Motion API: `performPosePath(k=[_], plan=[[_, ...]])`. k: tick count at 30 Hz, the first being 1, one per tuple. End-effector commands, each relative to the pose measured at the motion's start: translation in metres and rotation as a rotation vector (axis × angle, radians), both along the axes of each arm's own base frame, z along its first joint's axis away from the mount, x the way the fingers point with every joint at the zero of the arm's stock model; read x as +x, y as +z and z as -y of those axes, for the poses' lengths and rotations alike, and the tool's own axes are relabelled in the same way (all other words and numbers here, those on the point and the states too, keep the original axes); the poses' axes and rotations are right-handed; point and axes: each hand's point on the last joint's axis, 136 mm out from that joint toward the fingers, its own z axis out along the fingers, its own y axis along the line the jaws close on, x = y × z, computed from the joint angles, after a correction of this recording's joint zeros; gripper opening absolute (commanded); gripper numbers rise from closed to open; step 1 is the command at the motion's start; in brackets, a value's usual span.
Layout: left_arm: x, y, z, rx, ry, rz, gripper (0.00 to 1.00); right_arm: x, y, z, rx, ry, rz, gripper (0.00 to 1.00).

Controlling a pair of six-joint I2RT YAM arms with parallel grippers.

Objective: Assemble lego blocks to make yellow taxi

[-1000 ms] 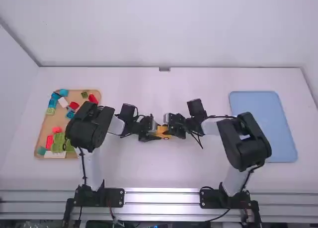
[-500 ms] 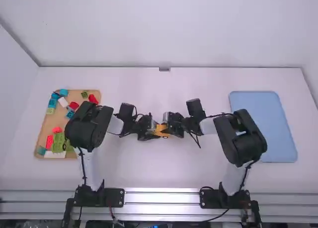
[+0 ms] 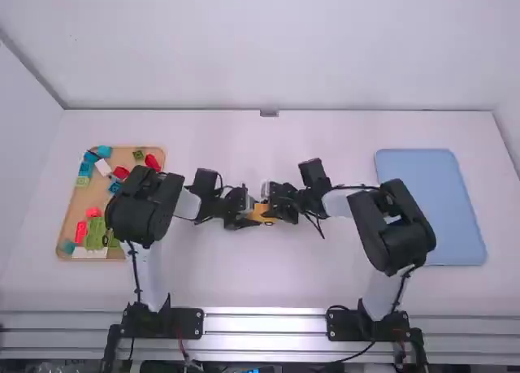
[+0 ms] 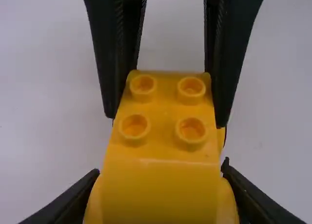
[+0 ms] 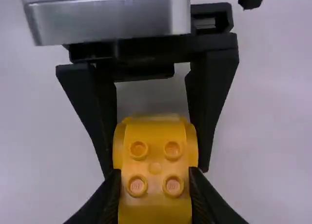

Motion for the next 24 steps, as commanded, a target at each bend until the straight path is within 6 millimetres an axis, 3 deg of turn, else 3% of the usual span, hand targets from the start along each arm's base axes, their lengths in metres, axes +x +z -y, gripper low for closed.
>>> performPosePath(k=[1,5,7,16,19,24], plan=[[-0.011,-0.002,0.011,-0.016,-0.039,-0.04,0.38,-0.019,-0.055,0.012,-0.247,0.01,-0.018,0.0],[-0.009,-0.001,0.011,-0.016,-0.039,-0.041,0.37,-0.017,-0.051,0.009,-0.251,0.02,-0.027,0.0],[-0.01,-0.001,0.011,-0.015,-0.038,-0.042,0.34,-0.01,-0.043,0.006,-0.211,-0.003,-0.044,0.11],[-0.011,-0.003,0.01,-0.007,-0.035,-0.052,0.3,-0.004,-0.004,0.001,0.055,0.084,-0.063,0.31],[-0.011,-0.003,0.01,-0.007,-0.035,-0.051,0.28,-0.002,0.014,0.007,0.17,0.115,-0.056,0.52],[-0.011,-0.003,0.01,-0.007,-0.034,-0.05,0.28,0.002,0.026,0.012,0.246,0.116,-0.058,0.7]])
